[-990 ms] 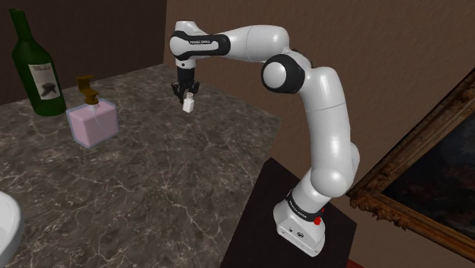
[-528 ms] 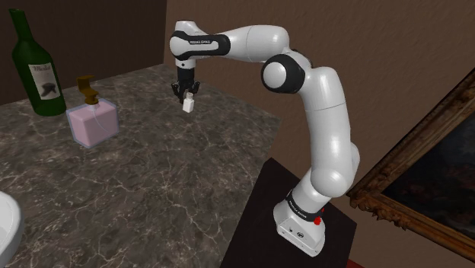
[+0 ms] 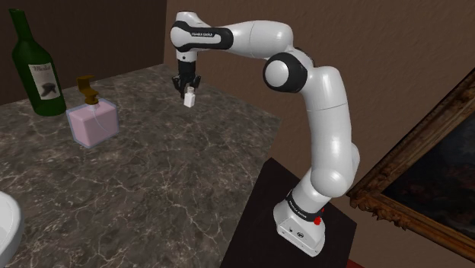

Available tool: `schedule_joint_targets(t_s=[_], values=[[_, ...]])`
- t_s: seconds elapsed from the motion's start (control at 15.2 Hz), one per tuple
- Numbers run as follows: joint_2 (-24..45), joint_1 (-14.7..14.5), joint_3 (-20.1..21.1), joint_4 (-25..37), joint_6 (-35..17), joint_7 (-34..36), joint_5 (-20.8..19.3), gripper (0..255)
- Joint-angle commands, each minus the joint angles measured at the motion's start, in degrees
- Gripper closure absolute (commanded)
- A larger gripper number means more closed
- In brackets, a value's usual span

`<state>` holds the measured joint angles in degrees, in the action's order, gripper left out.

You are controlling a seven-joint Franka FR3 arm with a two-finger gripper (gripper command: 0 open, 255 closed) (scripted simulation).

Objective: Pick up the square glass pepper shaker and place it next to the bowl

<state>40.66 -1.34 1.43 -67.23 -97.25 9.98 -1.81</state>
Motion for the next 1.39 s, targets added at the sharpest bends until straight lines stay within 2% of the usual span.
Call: schedule_joint_targets(t_s=[0.0, 0.79, 1.32], values=[[0.0, 0.0, 0.0, 1.5, 1.5, -0.1, 0.0, 255], [0.1, -0.1, 0.0, 11.0, 10.9, -0.3, 0.0, 255], [3.1, -0.3, -0.1, 22.3, 19.2, -0.4, 0.0, 255]])
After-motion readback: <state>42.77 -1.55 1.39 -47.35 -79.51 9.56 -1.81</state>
